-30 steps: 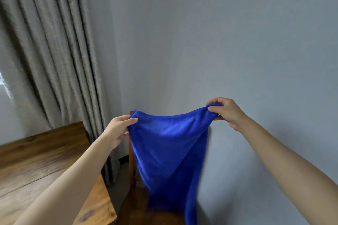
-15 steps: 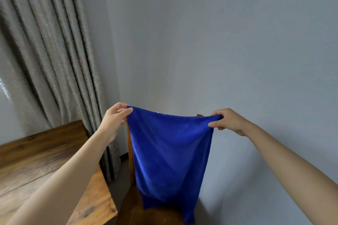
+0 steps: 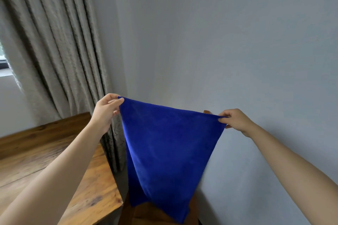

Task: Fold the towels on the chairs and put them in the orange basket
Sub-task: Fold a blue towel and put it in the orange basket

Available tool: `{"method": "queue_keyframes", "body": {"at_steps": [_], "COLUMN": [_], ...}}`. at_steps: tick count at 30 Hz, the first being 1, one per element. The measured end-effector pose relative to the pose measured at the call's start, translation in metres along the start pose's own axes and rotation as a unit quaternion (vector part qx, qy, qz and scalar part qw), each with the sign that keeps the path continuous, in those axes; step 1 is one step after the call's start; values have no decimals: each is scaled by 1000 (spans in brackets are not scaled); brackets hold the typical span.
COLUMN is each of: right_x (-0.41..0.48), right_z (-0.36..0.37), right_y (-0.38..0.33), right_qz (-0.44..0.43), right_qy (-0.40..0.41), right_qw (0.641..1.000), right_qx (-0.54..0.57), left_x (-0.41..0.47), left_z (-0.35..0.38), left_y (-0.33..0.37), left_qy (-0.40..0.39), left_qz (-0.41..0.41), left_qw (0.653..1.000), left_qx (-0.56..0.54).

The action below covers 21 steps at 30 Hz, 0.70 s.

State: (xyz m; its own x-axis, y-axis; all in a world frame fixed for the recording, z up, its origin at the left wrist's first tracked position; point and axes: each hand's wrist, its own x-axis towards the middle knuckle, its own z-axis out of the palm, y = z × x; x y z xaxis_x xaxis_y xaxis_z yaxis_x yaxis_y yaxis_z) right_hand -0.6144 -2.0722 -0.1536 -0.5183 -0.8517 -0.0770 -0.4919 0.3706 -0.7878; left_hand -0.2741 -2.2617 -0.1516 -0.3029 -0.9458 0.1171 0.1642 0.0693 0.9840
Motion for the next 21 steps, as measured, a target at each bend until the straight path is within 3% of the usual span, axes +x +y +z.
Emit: {"method": "queue_keyframes", "body": {"at_steps": [5, 12, 16, 21], "right_x": [15, 31, 24, -5], "right_z": [4, -4, -18, -28], "right_y": [-17, -57, -77, -73], "right_qz": [15, -1, -40, -68], "right_qy": [59, 116, 119, 93], "right_qw": [982, 919, 901, 904], "right_qx": [177, 377, 416, 412], "left_x": [12, 30, 26, -10], "left_z": [-13, -14, -11, -11], "left_y": [6, 35, 62, 72], "left_qy": [39, 48, 43, 40], "left_qz": [3, 14, 49, 69], "left_qw": [999, 998, 996, 993], "left_qx": [-9, -49, -68, -83]}}
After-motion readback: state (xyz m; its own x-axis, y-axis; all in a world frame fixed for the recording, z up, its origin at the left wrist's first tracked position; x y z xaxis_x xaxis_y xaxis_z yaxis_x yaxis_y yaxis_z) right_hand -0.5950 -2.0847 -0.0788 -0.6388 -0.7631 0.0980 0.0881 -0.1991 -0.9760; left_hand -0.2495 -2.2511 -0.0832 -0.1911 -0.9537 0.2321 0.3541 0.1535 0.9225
